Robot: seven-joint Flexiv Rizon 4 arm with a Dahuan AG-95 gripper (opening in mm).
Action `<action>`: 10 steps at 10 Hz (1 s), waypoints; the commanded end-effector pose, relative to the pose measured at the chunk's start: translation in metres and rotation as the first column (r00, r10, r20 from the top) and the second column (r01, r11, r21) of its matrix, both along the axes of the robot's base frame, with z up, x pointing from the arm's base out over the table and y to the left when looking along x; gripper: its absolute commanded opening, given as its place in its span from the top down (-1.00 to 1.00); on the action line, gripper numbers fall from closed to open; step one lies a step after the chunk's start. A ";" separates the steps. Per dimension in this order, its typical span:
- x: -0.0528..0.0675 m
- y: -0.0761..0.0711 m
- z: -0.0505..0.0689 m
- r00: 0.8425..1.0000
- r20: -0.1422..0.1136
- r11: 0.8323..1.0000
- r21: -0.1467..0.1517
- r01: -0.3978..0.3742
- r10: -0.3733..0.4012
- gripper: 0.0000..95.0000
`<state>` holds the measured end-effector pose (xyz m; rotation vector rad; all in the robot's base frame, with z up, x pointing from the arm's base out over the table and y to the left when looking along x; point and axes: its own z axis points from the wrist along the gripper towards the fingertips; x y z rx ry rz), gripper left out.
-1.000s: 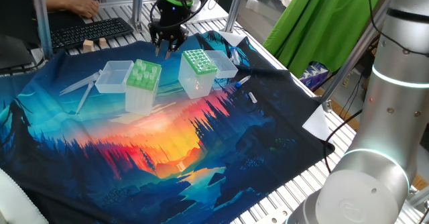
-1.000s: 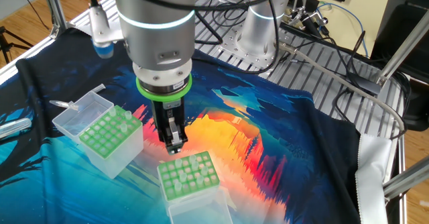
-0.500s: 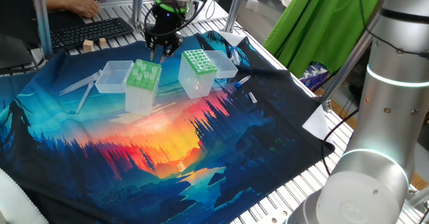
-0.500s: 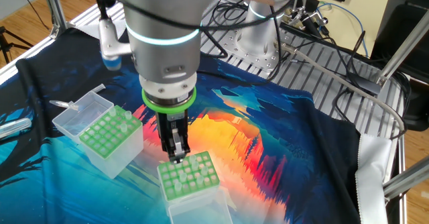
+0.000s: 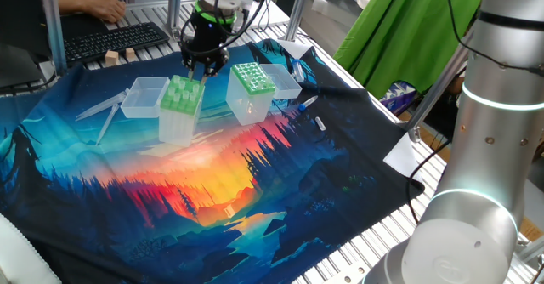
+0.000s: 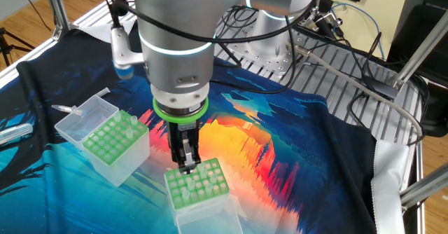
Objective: Transfer all large pipette tips from one holder to another
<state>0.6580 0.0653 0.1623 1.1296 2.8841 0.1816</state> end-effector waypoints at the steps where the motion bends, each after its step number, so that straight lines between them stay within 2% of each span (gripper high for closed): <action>1: 0.002 0.001 -0.003 1.000 0.005 1.000 -0.002 0.003 -0.003 0.60; 2: 0.002 0.001 -0.005 1.000 0.009 1.000 -0.002 0.004 -0.004 0.60; 3: 0.002 0.001 -0.008 1.000 0.011 1.000 -0.006 0.005 -0.005 0.20; 10: 0.001 0.003 -0.012 1.000 0.028 1.000 -0.010 0.003 -0.003 0.20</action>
